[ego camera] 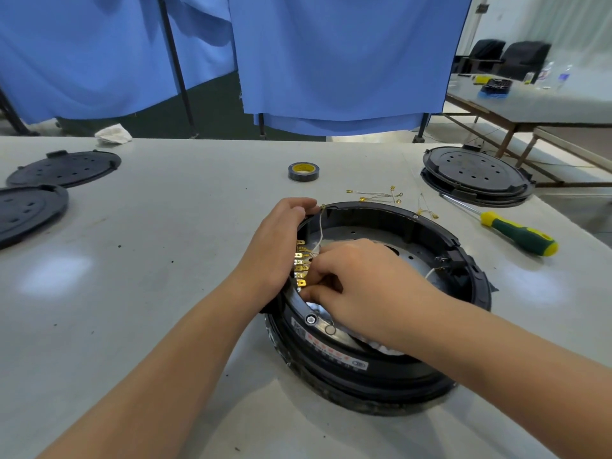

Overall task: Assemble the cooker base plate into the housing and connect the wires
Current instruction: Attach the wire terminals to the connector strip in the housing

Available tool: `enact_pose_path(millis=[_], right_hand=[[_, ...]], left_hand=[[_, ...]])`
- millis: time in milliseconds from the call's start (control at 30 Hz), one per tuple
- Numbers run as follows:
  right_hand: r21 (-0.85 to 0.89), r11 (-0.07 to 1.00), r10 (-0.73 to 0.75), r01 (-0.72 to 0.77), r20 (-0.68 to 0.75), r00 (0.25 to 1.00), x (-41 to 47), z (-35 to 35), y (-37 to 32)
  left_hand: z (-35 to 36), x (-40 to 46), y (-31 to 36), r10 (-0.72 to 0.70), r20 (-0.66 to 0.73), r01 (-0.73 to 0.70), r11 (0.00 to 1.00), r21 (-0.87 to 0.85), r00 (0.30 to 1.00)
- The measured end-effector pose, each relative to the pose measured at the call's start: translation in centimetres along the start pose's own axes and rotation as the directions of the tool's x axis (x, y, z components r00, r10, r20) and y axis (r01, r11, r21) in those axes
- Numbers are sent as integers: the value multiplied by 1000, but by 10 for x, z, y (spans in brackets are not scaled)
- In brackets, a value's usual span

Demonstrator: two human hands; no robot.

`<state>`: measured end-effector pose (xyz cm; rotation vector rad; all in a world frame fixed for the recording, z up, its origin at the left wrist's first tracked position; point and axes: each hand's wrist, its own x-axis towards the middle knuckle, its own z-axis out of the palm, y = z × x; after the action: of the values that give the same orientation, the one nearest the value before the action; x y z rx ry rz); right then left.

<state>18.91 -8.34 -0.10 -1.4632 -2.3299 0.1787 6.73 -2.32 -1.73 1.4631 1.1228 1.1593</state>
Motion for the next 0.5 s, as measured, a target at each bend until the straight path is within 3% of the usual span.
enact_pose_path(millis=[100,200,267,400,500], right_hand=[[51,998,30,-31,20,999,1,-5,2],[208,977,45,-55,53,998,-1,-22,9],[298,953,67,-54,-33,997,-4,-41,23],[406,893,322,-194,-276,906,-14,-78,72],[462,821,496,-336,-283,821,-26,-84,107]], left_hand=[[-2,0,-1,5,13,-5,1000,0,1000],[-4,1,-5,26,27,-26,1000,12,999],[-6,2,-8,30,43,-32,999,34,999],[-11,4,-11,29,64,-34,996,86,998],[-13,4,-11,34,76,-41,995,90,997]])
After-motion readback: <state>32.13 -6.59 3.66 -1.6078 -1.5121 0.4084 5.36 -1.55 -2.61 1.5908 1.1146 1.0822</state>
